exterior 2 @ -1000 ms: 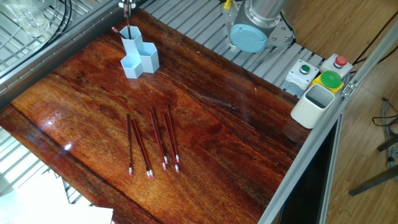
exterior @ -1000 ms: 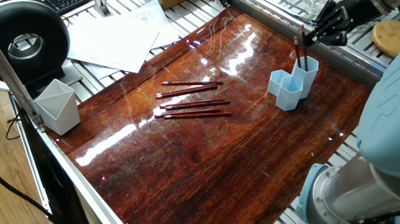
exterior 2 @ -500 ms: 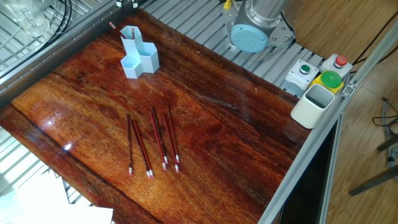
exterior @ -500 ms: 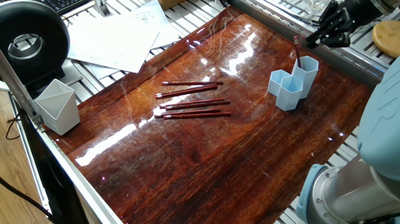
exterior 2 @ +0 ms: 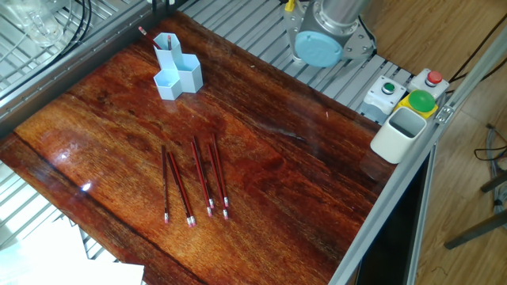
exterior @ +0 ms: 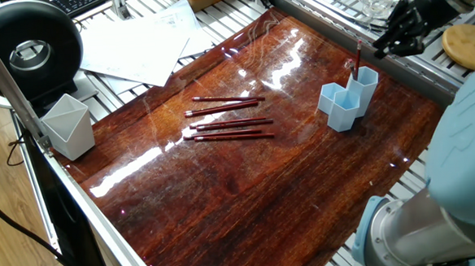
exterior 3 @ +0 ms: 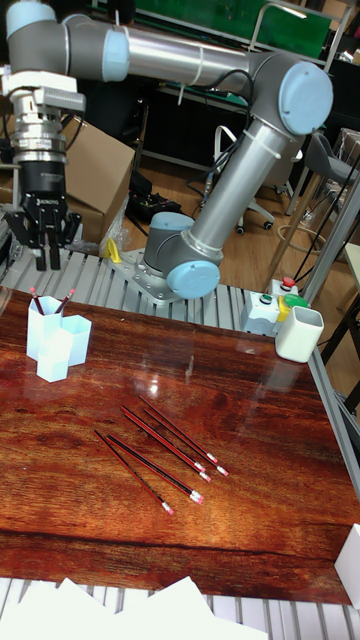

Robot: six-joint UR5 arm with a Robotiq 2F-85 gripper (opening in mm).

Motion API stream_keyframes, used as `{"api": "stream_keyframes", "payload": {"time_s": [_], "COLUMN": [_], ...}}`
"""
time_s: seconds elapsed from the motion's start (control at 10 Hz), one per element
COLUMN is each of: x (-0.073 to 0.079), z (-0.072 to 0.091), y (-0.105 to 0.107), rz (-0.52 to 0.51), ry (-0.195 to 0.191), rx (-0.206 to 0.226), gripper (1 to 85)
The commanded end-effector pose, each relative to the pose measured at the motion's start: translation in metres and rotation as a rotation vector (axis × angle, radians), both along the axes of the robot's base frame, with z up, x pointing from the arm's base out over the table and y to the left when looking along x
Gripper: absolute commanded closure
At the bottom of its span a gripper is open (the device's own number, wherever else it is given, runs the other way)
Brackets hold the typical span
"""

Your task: Put the pen into the pen holder

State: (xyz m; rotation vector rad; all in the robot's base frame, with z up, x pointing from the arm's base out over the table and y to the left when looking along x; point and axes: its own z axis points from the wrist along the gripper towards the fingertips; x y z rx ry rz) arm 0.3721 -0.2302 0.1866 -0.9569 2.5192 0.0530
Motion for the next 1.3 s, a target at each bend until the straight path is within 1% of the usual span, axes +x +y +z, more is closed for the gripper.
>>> {"api": "stream_keyframes", "payload": {"time_s": [0.0, 0.1, 0.2, 0.3, 0.4, 0.5, 0.6, 0.7, 0.8, 0.9, 1.0, 1.1, 1.2], "x": [-0.007, -0.003, 0.001, -0.001, -0.007, -0.011, -0.009, -0.012, -0.022, -0.036, -0.051, -0.057, -0.059], "z": [0.018, 0.024, 0.032, 0.039, 0.047, 0.053, 0.046, 0.042, 0.04, 0.039, 0.038, 0.041, 0.044], "y": [-0.002, 0.007, 0.019, 0.029, 0.038, 0.055, 0.067, 0.058, 0.053, 0.047, 0.032, 0.019, 0.011], "rz": [-0.087, -0.105, -0.131, -0.172, -0.229, -0.268, -0.243, -0.232, -0.241, -0.265, -0.331, -0.343, -0.332], "ry": [0.066, 0.08, 0.101, 0.135, 0.184, 0.22, 0.218, 0.23, 0.264, 0.305, 0.349, 0.362, 0.367], "rx": [-0.066, -0.071, -0.091, -0.122, -0.172, -0.198, -0.179, -0.217, -0.245, -0.275, -0.333, -0.387, -0.425], "gripper": [57.3, 57.3, 57.3, 58.3, 60.7, 61.3, 56.3, 57.0, 58.7, 60.0, 77.0, 84.7, 84.7]}}
